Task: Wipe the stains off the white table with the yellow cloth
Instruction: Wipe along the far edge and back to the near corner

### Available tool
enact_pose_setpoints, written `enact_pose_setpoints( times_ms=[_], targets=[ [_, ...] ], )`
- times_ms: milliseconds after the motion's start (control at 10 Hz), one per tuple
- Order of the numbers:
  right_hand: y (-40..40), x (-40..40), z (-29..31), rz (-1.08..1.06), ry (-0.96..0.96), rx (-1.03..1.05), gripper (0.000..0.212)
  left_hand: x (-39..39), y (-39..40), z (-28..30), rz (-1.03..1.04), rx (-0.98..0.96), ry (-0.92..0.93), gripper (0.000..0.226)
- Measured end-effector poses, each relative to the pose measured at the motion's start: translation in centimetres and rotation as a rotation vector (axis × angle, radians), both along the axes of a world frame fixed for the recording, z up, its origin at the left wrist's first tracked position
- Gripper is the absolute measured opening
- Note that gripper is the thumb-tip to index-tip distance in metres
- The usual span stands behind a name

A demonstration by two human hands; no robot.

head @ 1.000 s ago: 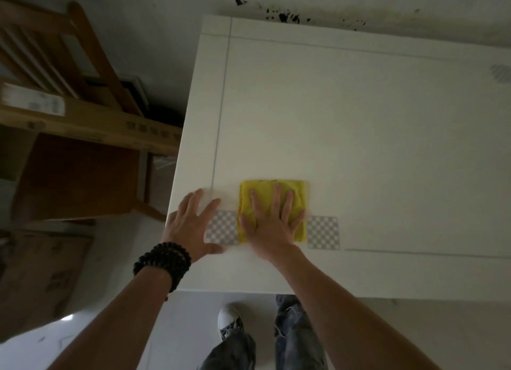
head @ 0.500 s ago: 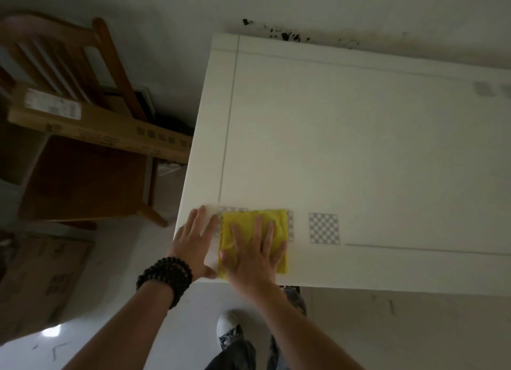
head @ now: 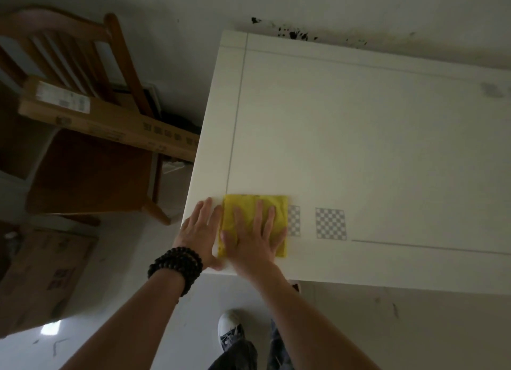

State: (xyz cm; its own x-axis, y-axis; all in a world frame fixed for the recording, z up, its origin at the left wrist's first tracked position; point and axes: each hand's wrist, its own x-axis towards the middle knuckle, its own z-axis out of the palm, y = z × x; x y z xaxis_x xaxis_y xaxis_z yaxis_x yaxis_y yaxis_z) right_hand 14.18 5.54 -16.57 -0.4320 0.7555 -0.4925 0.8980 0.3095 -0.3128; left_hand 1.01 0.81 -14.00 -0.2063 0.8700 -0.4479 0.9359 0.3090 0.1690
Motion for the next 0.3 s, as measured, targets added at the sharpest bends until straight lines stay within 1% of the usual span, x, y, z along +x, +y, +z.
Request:
enact_pose_setpoints(
  times_ms=[100, 200, 300],
  targets=[
    [-0.7, 0.2, 0.3, -0.001, -0.029, -0.052, 0.069, 0.1, 0.2, 0.5, -0.005, 0.005, 0.02, 0.13],
    [0.1, 0.1, 1.4, 0.043, -0.039, -0.144, 0.071, 0.3, 0.5, 1.3, 0.015, -0.068, 0.005, 0.125],
    [2.1, 1.2, 4.4, 0.05, 0.034, -0.189, 0.072, 0.1, 1.9, 3.1, 0.045, -0.032, 0.029, 0.106]
  ],
)
